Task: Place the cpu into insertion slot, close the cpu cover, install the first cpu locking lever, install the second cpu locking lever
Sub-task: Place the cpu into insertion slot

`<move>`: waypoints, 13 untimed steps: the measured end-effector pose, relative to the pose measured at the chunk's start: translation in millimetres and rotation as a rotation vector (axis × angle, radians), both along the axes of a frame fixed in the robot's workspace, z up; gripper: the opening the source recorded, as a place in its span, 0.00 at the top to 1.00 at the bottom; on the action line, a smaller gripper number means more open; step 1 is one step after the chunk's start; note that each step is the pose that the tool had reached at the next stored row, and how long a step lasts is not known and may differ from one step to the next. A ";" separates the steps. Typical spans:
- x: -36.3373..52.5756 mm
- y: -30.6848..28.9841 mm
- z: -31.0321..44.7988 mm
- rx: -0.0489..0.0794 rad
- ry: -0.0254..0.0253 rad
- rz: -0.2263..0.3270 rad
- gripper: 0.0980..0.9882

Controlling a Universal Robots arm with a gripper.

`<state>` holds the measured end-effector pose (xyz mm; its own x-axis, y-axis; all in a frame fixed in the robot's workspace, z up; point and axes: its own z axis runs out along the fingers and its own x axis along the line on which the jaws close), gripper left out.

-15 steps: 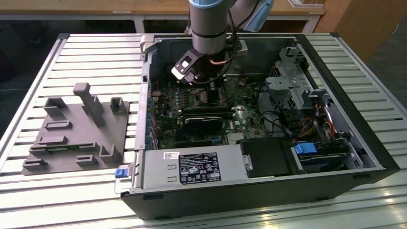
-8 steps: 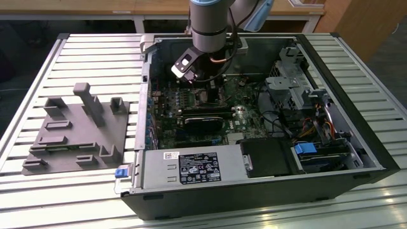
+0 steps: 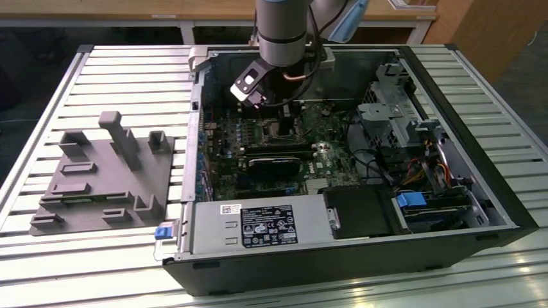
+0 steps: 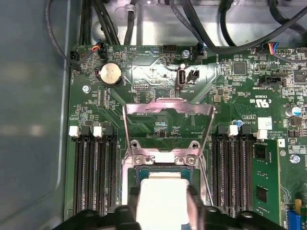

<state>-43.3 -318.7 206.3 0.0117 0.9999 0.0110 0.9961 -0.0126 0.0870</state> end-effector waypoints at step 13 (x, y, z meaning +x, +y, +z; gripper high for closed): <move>0.1 0.0 4.1 0.000 0.0018 0.000 0.99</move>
<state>-43.2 -318.7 210.4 0.0118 0.9999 0.0110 0.9963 -0.0127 0.0852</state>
